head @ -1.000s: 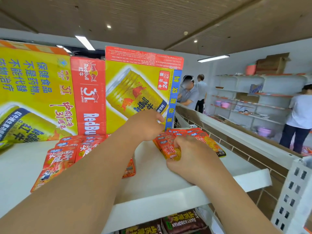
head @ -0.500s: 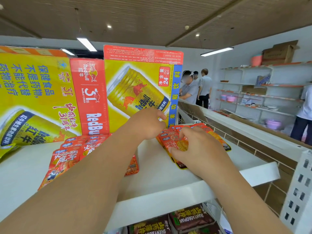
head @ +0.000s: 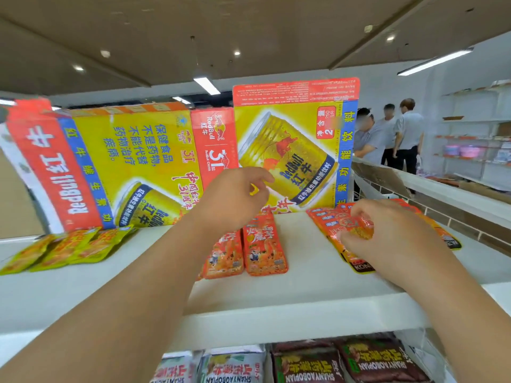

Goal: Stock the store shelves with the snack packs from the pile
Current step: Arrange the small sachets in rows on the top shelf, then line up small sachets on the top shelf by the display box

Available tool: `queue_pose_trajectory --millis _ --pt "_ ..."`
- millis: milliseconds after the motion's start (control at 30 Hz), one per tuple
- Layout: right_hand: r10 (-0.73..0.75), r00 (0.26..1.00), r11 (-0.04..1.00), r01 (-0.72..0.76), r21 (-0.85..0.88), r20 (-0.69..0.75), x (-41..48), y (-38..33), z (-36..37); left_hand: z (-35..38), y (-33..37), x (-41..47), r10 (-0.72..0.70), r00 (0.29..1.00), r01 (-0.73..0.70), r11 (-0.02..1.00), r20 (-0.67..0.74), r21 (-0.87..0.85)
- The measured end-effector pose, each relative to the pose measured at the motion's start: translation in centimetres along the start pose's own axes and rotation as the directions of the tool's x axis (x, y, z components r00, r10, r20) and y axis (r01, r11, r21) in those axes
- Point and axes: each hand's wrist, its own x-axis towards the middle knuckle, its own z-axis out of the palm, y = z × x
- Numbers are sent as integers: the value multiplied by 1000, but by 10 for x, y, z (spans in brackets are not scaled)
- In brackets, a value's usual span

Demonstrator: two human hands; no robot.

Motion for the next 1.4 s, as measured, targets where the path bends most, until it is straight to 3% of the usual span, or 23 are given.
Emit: queue_pose_trajectory --millis 267,533,733,933,1100,1400 --pt "-111 994 983 107 152 19 -6 -69 -9 -113 -85 -76 -192 969 225 948 -157 228" --pt "-361 932 910 344 230 32 -18 -237 9 -241 -152 -165 -321 899 402 874 -296 272" --pt "-539 841 800 497 335 40 -43 -405 44 -362 -214 -251 -358 858 479 815 -367 326" --pt "-668 738 691 569 446 93 -76 -559 82 -455 -268 -342 -435 829 551 742 -351 382" --pt "-727 658 657 583 479 197 -88 -654 103 -523 -308 -402 -499 777 627 670 -384 396" --pt "-792 550 601 623 500 266 -72 -771 139 -574 -367 -452 -587 671 738 586 -453 335"
